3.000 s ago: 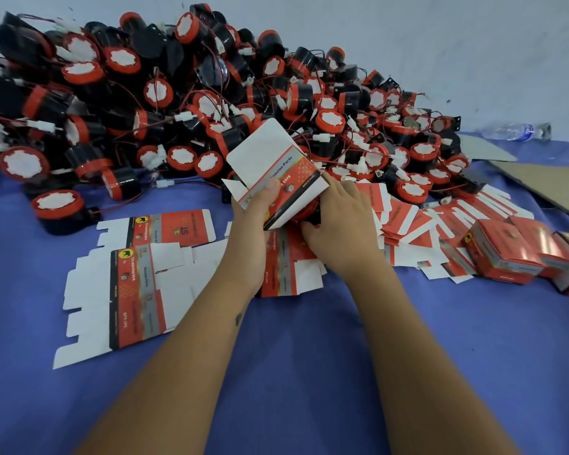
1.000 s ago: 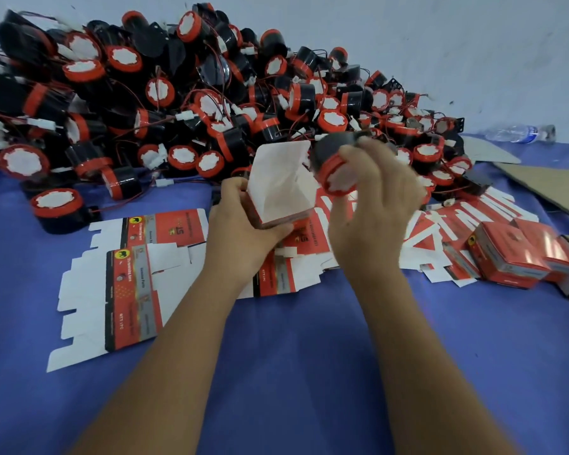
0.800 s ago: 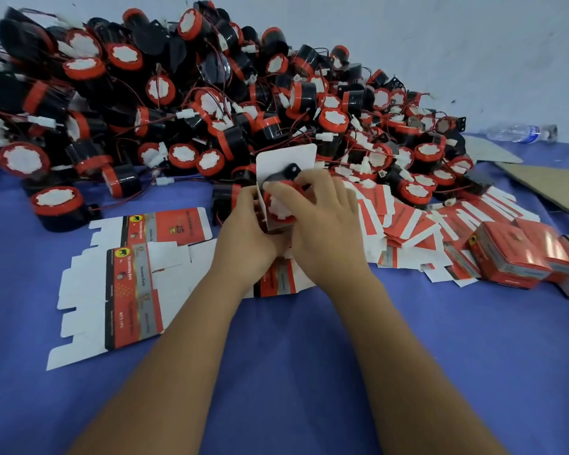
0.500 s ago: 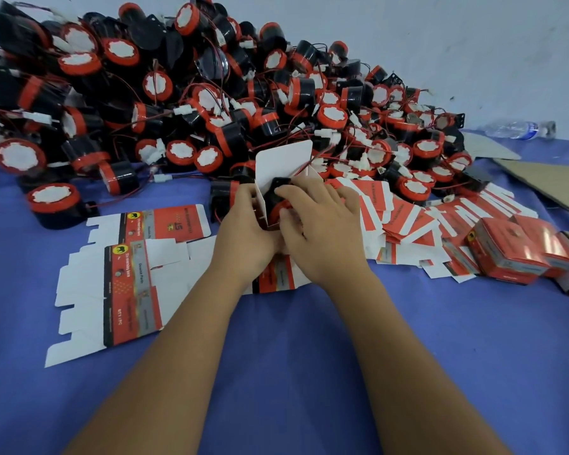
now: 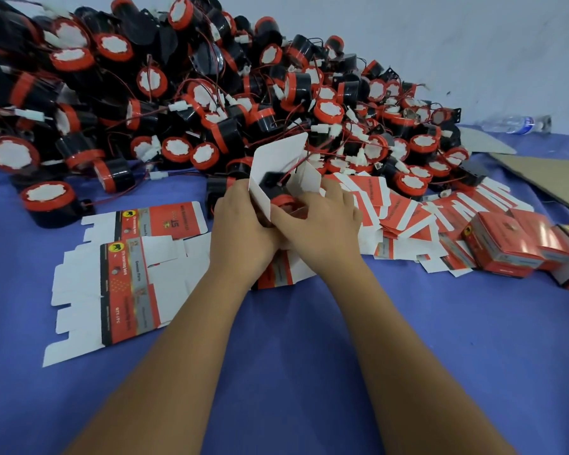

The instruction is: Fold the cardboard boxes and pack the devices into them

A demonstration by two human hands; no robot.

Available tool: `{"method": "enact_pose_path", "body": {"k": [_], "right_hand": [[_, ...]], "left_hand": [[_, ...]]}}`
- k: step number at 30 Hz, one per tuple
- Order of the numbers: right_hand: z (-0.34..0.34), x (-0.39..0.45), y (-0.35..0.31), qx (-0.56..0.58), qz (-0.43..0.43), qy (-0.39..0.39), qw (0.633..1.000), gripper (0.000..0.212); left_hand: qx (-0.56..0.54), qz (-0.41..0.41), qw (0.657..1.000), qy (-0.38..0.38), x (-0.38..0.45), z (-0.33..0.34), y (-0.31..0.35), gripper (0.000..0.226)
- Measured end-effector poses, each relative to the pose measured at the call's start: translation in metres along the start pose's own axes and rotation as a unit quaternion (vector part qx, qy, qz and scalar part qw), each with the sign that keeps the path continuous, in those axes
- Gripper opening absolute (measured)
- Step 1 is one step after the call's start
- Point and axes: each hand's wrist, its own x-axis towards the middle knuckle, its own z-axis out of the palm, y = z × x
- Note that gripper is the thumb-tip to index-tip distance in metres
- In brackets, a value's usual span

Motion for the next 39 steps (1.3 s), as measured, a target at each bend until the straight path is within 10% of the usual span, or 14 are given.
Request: {"method": "enact_pose_path", "body": {"k": [5, 11, 16, 22, 28, 39], "right_hand": [[-0.011, -0.003, -0.008, 0.249, 0.030, 0.064, 0.966, 0.018], [-0.029, 0.004, 0.002, 0.579, 0.172, 0.113, 0.789, 0.021], [-0.035, 0.011, 0.022, 0.629, 0.281, 0.118, 0.715, 0.020], [-0.035, 0.007, 0.017, 0.398, 0.199, 0.120, 0.887, 0.024], [-0.021, -0.011, -0.002, 0.280, -0.038, 0.180, 0.942, 0.023], [-0.013, -0.006, 0.003, 0.269, -0.064, 0.071, 0.958, 0.021]], "left_hand": [[-0.020, -0.017, 1.000, 0.001, 0.000, -0.002, 0.000, 0.054], [-0.036, -0.041, 0.999, -0.006, 0.001, -0.006, 0.001, 0.076], [-0.018, -0.040, 0.999, 0.011, 0.002, -0.005, -0.001, 0.075], [0.123, 0.034, 0.986, 0.103, 0.001, -0.004, -0.001, 0.065], [0.165, 0.076, 0.980, 0.081, -0.002, -0.002, 0.004, 0.067], [0.007, 0.032, 0.999, 0.016, -0.001, -0.001, 0.004, 0.068]]}}
